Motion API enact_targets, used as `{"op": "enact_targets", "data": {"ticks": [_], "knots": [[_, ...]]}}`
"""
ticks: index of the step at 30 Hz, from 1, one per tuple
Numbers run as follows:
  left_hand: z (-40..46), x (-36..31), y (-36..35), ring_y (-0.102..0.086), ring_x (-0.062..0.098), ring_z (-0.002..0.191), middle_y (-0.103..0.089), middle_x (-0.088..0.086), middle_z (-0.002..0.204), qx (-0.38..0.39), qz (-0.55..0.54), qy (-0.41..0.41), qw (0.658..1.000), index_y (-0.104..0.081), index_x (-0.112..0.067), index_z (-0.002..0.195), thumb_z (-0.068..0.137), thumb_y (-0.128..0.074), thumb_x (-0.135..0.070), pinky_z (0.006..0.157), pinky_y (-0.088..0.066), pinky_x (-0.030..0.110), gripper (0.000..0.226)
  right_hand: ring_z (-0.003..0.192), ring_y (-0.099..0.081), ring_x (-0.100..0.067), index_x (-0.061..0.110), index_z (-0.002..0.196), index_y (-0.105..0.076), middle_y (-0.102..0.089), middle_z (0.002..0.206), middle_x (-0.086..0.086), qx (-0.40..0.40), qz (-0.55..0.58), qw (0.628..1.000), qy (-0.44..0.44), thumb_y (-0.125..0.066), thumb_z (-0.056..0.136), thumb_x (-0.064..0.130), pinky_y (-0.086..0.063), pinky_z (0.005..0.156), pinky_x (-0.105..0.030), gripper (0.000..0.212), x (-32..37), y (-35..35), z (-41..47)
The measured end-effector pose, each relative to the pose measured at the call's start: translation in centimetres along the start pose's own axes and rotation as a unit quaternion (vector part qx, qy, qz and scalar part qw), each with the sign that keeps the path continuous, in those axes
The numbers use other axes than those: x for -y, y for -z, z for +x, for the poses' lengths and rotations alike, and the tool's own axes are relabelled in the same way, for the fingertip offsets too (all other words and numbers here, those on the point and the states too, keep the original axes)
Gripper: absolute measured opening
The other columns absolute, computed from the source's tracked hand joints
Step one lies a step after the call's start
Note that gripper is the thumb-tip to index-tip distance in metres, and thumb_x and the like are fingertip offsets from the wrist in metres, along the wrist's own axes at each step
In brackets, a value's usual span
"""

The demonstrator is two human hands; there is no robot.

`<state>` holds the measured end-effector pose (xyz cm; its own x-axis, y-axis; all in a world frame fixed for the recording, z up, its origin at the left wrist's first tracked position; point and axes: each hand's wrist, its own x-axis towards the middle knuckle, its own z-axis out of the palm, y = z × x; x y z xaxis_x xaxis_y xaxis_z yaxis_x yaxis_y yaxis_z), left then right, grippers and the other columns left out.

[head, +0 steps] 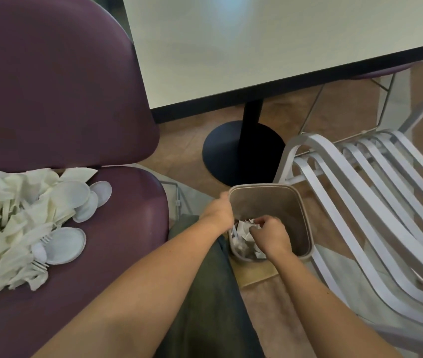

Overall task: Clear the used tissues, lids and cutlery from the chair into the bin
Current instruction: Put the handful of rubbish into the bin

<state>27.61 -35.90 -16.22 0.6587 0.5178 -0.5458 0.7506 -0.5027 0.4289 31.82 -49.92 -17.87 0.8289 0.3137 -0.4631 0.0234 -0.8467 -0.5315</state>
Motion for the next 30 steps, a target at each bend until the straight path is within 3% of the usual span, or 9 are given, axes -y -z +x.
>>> {"op": "enact_targets", "data": {"ticks": [3, 6, 10, 18, 22, 27, 30], "knots": [[0.0, -0.1, 0.0, -0.065, 0.030, 0.095, -0.062, 0.011, 0.109, -0.002, -0.009, -0.003, 1.000, -0.032, -0.027, 0.137, 0.086, -0.056, -0.010, 0.082, -0.057, 0.044, 0.058, 0.094, -0.059, -0.021, 0.021, 0.112, -0.066, -0.059, 0.121, -0.003, -0.013, 0.006, 1.000, 0.019, -0.061, 0.090, 0.029, -0.045, 0.075, -0.029, 0.024, 1.0, 0.3, 0.2], [-0.5, -0.2, 0.9, -0.060, 0.028, 0.110, -0.060, 0.010, 0.123, -0.031, -0.019, -0.018, 0.999, -0.045, -0.020, 0.134, 0.090, -0.058, -0.012, 0.092, -0.051, 0.040, 0.047, 0.090, -0.058, -0.016, 0.023, 0.111, -0.067, -0.063, 0.117, -0.001, -0.025, 0.026, 0.998, 0.050, -0.059, 0.091, 0.028, -0.043, 0.074, -0.027, 0.022, 2.9, 0.8, -0.2], [-2.0, 1.0, 3.8, -0.056, 0.020, 0.118, -0.057, 0.005, 0.130, -0.102, -0.123, -0.062, 0.985, -0.053, -0.019, 0.133, 0.094, -0.054, -0.009, 0.096, -0.043, 0.028, 0.041, 0.089, -0.056, -0.012, 0.022, 0.115, -0.067, -0.065, 0.113, 0.001, -0.033, 0.062, 0.990, 0.118, -0.059, 0.094, 0.025, -0.042, 0.074, -0.025, 0.023, 6.8, 1.3, -1.3], [-7.1, 9.0, 11.0, -0.059, 0.007, 0.094, -0.063, -0.013, 0.096, -0.227, -0.213, -0.058, 0.949, -0.066, -0.031, 0.108, 0.094, -0.055, -0.022, 0.082, -0.045, 0.026, 0.020, 0.092, -0.062, -0.012, 0.023, 0.100, -0.069, -0.068, 0.102, 0.003, -0.017, 0.108, 0.971, 0.211, -0.061, 0.091, 0.020, -0.052, 0.084, -0.032, 0.012, 15.6, -1.4, -5.3], [-8.9, 14.5, 12.7, -0.065, 0.013, 0.088, -0.065, -0.015, 0.087, -0.243, -0.230, -0.023, 0.942, -0.064, -0.037, 0.097, 0.092, -0.057, -0.022, 0.084, -0.051, 0.032, 0.017, 0.089, -0.064, -0.017, 0.027, 0.089, -0.067, -0.070, 0.095, 0.003, 0.017, 0.096, 0.971, 0.217, -0.060, 0.088, 0.017, -0.054, 0.081, -0.036, 0.012, 18.8, -4.2, -7.4], [-11.4, 21.3, 14.4, -0.062, 0.010, 0.091, -0.062, -0.013, 0.093, -0.272, -0.153, 0.005, 0.950, -0.069, -0.027, 0.105, 0.092, -0.054, -0.012, 0.080, -0.044, 0.023, 0.024, 0.085, -0.064, -0.014, 0.030, 0.088, -0.068, -0.069, 0.092, 0.007, 0.058, 0.055, 0.972, 0.223, -0.057, 0.088, 0.018, -0.052, 0.075, -0.029, 0.016, 21.7, -8.7, -9.6], [-12.9, 24.6, 15.7, -0.056, 0.015, 0.111, -0.061, -0.008, 0.111, -0.226, 0.006, -0.021, 0.974, -0.066, -0.033, 0.113, 0.087, -0.059, -0.012, 0.093, -0.044, 0.030, 0.034, 0.084, -0.066, -0.016, 0.033, 0.084, -0.065, -0.070, 0.090, 0.008, 0.086, 0.022, 0.971, 0.223, -0.056, 0.086, 0.020, -0.046, 0.068, -0.026, 0.016, 23.0, -11.2, -10.6]]}}
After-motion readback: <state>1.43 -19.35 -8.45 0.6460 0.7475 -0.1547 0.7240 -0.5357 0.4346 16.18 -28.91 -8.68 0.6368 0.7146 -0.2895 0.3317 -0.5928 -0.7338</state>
